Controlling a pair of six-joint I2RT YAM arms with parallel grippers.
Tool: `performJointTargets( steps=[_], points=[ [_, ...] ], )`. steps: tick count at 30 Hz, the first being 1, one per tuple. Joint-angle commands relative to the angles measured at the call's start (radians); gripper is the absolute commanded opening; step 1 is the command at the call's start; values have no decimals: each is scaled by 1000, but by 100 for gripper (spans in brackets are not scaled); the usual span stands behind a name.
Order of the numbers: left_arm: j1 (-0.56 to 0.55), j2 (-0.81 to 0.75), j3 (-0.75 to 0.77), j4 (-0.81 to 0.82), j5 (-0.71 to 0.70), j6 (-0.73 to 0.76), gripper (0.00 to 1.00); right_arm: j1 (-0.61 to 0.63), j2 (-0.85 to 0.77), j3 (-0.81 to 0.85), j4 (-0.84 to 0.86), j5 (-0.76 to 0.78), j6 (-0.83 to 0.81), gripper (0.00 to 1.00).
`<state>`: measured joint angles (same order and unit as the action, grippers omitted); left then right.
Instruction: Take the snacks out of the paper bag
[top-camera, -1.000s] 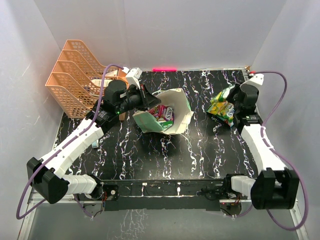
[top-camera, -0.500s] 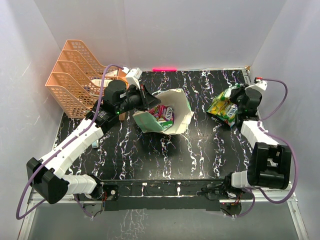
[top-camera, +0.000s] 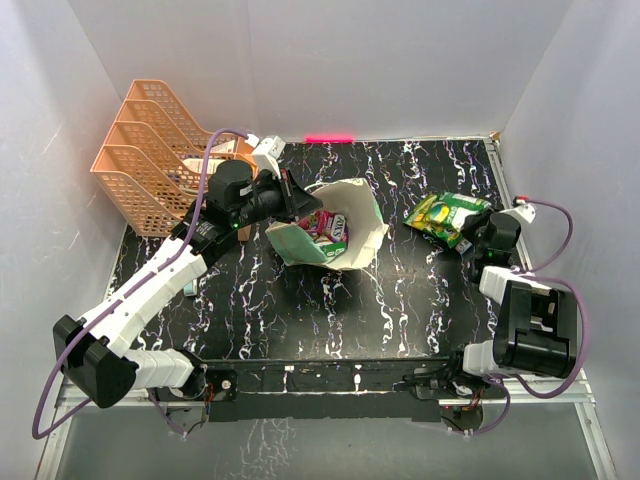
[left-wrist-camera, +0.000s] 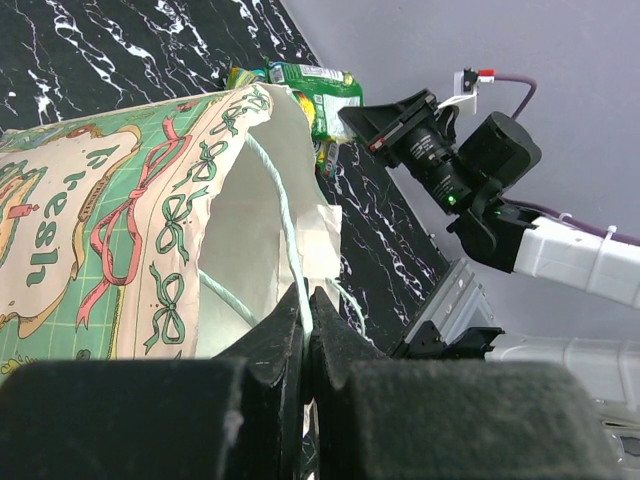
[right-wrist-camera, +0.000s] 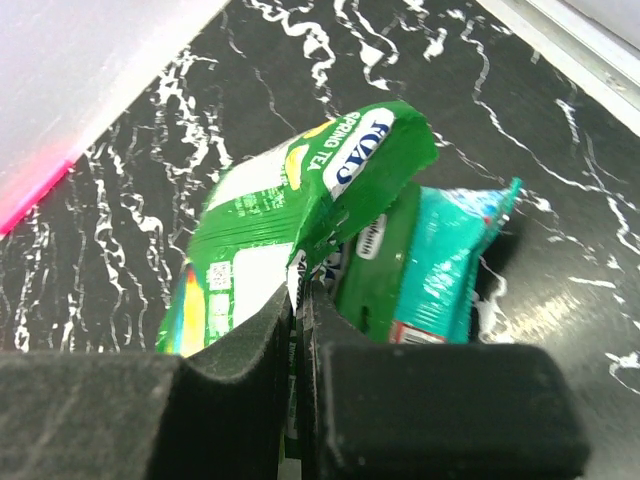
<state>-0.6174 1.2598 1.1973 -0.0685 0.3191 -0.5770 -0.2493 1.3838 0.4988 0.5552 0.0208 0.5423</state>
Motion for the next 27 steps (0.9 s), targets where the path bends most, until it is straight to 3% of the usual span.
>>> performJointTargets(
  steps=[1, 7, 14, 21, 27],
  points=[
    [-4, -23, 22, 18, 27, -4, 0, -23, -42, -47, 58, 41, 54, 7],
    [-4, -20, 19, 25, 33, -11, 0, -27, 27, -30, 36, -25, 56, 9],
    [-4, -18, 15, 27, 40, -16, 0, -27, 30, -28, 4, -75, 58, 25],
    [-4, -28, 7, 33, 67, 13, 0, -31, -35, 66, -258, 3, -39, 50],
    [-4, -53, -29, 63, 132, 73, 0, -31, -123, 164, -573, 56, -88, 62]
  ],
)
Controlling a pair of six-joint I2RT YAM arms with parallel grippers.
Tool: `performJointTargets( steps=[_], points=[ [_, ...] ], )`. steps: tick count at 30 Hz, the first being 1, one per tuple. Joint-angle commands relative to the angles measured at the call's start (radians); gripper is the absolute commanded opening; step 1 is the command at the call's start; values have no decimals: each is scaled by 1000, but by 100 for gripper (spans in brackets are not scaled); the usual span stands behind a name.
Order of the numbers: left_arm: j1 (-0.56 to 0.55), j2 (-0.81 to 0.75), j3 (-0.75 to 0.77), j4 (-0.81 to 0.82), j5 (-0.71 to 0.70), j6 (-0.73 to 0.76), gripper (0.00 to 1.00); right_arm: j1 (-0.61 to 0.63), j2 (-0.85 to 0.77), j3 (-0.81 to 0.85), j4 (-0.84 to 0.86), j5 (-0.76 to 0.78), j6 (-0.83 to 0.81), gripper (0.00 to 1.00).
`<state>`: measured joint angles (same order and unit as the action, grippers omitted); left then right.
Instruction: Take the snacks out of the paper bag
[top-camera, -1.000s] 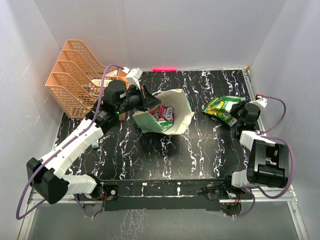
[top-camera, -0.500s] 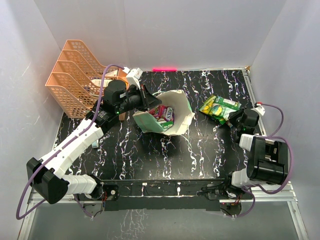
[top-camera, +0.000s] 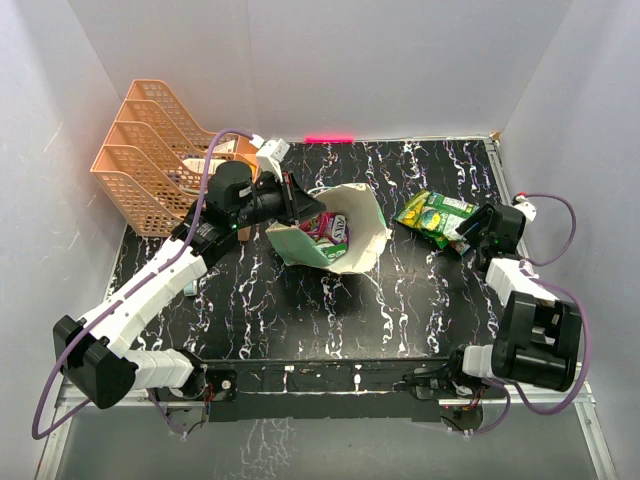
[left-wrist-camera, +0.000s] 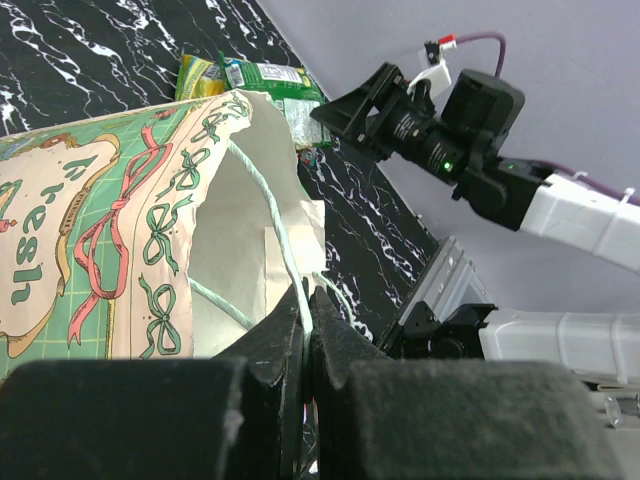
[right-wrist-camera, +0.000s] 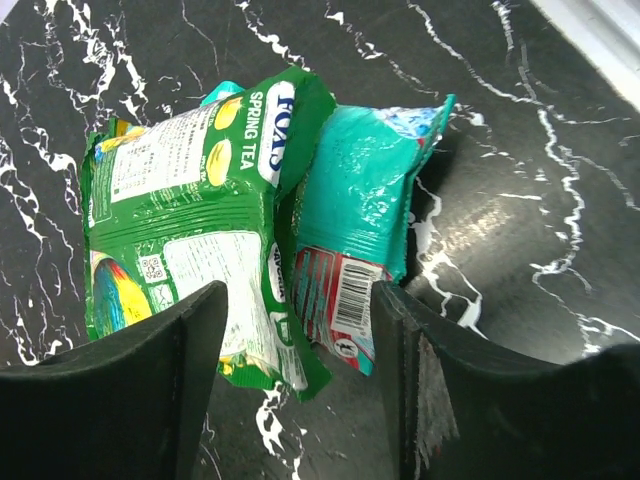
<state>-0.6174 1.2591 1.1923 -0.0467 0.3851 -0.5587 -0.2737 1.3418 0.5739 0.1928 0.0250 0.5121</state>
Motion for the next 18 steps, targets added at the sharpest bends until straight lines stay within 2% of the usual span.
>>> performJointTargets(
  steps=[1, 6, 9, 14, 18],
  points=[
    [-4, -56, -33, 47, 82, 63, 0, -7, -100, 104, -261, 42, -64, 64],
    [-4, -82, -99, 104, 199, 89, 0, 6, -252, 136, -402, -186, -78, 64],
    [-4, -100, -143, 134, 277, 92, 0, 96, -357, 145, -427, -340, -102, 64],
    [-7, -121, -220, 241, 395, -2, 0, 410, -475, 198, -458, -314, -111, 64],
    [-8, -145, -243, 249, 389, -33, 0, 517, -536, 237, -494, -325, -60, 64]
  ],
)
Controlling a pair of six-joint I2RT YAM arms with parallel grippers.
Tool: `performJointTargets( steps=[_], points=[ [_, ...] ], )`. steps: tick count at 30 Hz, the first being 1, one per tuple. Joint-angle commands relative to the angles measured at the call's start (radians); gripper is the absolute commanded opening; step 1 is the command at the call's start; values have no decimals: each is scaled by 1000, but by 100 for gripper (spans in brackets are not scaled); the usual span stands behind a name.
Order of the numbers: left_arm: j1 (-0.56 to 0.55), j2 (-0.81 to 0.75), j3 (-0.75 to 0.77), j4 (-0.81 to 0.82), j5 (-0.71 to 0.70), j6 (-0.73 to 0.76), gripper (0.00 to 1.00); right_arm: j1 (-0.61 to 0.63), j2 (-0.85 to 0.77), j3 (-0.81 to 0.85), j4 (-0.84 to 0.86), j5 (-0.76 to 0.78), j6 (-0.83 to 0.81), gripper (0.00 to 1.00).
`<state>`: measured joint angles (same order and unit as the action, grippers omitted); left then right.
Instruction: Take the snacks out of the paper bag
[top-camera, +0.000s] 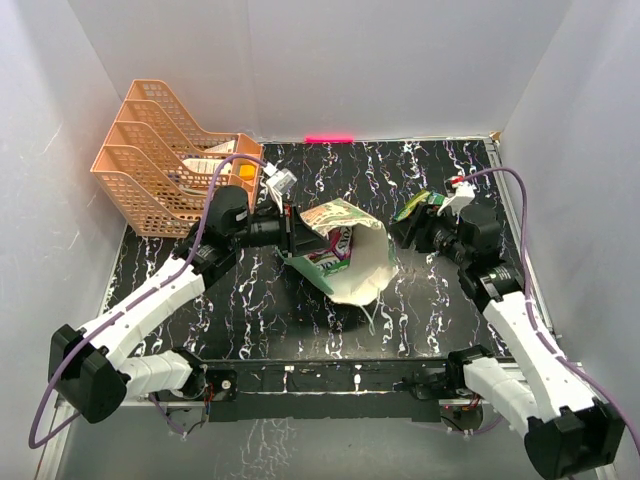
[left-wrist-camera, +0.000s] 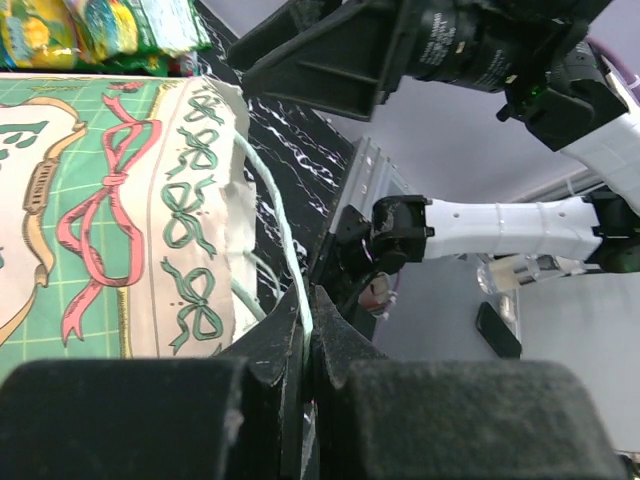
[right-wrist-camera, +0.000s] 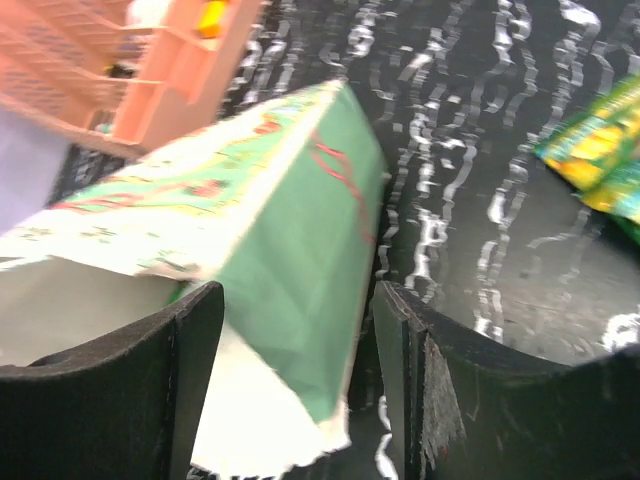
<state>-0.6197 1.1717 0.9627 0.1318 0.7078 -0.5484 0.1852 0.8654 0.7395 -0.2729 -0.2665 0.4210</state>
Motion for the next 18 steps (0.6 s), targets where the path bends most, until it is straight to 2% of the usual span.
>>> performJointTargets(
  steps=[1, 5, 11, 15, 18],
  points=[
    [-6, -61, -12, 66, 54, -36, 0, 66, -76, 67, -27, -64, 51, 63],
    [-6, -50, -12, 63, 25, -36, 0, 116, -187, -5, 66, -148, 150, 62],
    [-7, 0, 5, 80, 22, -63, 0, 199, -312, -138, 234, -139, 327, 58],
    [-6, 2, 25, 51, -3, -47, 0, 295, -283, -190, 286, -84, 370, 56],
    [-6, 1, 35, 43, -8, -38, 0, 435, -228, -192, 298, 52, 371, 55]
  ],
)
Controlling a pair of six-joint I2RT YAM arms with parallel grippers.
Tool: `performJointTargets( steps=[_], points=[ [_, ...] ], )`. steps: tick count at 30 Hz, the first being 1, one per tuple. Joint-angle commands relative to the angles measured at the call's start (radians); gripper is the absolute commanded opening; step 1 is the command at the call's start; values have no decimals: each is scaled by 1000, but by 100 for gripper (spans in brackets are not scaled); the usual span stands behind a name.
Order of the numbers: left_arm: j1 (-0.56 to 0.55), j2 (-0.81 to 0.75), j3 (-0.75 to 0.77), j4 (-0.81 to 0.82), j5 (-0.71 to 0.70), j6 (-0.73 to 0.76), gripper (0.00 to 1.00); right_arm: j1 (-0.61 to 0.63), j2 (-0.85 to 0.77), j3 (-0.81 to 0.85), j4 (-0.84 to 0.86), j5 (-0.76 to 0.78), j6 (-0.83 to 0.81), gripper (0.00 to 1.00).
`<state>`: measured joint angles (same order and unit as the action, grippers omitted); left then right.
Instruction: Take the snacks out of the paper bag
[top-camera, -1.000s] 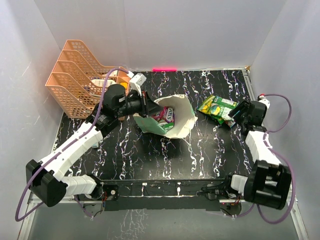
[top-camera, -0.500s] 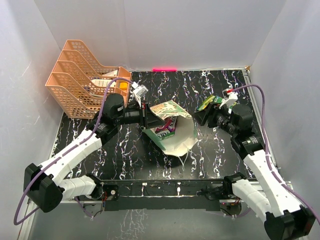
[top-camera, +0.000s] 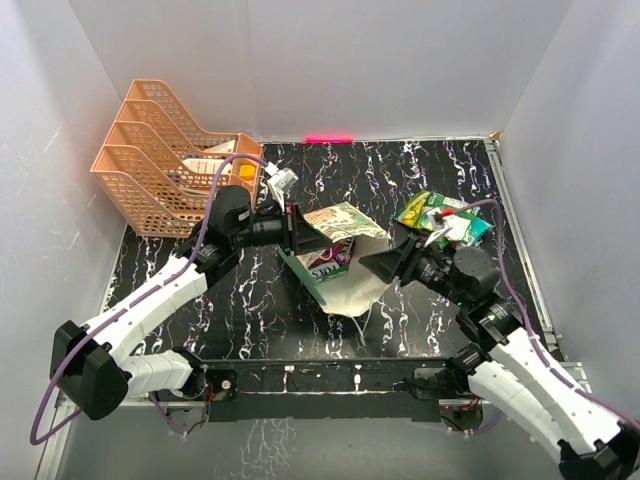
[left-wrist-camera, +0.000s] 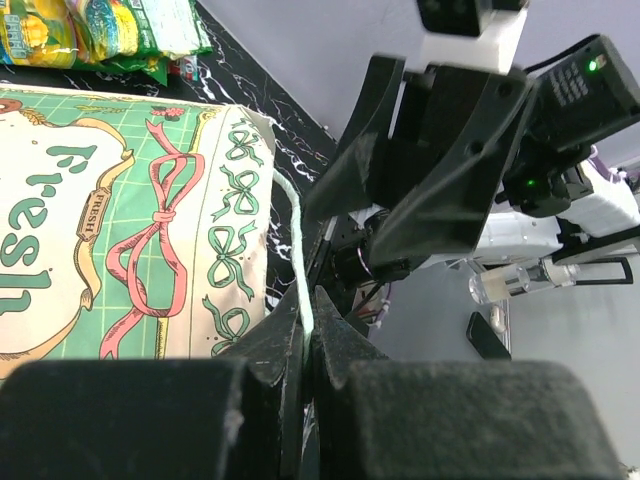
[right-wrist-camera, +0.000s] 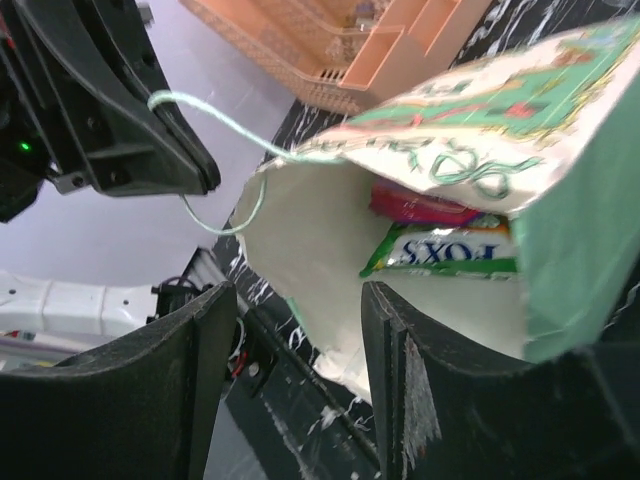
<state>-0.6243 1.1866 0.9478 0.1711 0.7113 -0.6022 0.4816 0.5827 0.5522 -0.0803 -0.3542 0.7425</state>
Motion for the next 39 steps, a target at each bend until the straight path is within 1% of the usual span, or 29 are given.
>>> performJointTargets(
  steps=[1, 4, 6, 9, 11, 13, 17, 20, 24, 27, 29, 35, 39],
  points=[
    [-2, -15, 53, 0, -12, 20, 0, 190, 76, 0, 100, 210, 48, 54],
    [-2, -22, 51, -5, -18, 26, 0, 330, 131, 16, 72, 426, 52, 53],
    [-2, -30, 48, -9, -21, 31, 0, 388, 167, 25, 44, 554, 71, 51],
    [-2, -38, 46, -19, -25, 40, 0, 456, 228, 23, 31, 703, 120, 48],
    [-2, -39, 49, -13, -25, 37, 0, 526, 260, 4, 57, 833, 159, 47],
    [-2, -36, 53, 5, -17, 25, 0, 585, 292, -22, 135, 946, 164, 47],
    [-2, -24, 62, 24, -7, 12, 0, 616, 399, -34, 261, 1071, 214, 48],
    [-2, -25, 64, 30, -4, 9, 0, 617, 511, -24, 294, 1165, 287, 53],
    [-2, -28, 75, 10, 1, 25, 0, 617, 631, -2, 380, 1238, 294, 66],
    [-2, -35, 74, 14, 7, 25, 0, 615, 707, 46, 416, 1264, 280, 67],
    [-2, -41, 69, 18, 9, 22, 0, 612, 751, 66, 432, 1277, 302, 71],
    [-2, -60, 56, 16, 16, 21, 0, 551, 864, 121, 493, 1215, 329, 68],
    [-2, -69, 58, 12, 19, 24, 0, 521, 924, 160, 504, 1202, 340, 67]
  ],
)
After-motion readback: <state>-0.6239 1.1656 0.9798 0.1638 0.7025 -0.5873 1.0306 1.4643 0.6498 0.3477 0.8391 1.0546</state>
